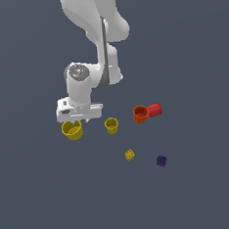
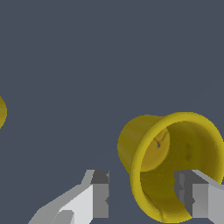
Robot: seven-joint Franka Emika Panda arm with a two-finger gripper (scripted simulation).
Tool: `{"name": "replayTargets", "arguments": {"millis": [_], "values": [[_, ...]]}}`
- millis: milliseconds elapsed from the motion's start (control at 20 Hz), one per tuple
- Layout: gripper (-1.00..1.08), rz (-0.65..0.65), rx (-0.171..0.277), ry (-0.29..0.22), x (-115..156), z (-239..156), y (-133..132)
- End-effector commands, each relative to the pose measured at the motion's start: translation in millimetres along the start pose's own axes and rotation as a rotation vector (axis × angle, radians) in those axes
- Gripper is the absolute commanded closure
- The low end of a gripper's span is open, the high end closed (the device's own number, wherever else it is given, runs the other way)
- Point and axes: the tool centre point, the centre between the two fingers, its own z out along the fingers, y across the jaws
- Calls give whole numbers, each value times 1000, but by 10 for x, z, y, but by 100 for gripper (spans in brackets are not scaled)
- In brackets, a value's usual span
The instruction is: Pick up a designated object from a clutter of objects.
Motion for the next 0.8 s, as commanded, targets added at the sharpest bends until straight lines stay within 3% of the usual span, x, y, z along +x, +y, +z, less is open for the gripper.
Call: {"name": "replayTargets", "arguments": {"millis": [0, 750], "values": [[-20, -4, -1, 1, -14, 17, 1], [-20, -5, 0, 1, -21, 319, -4]]}}
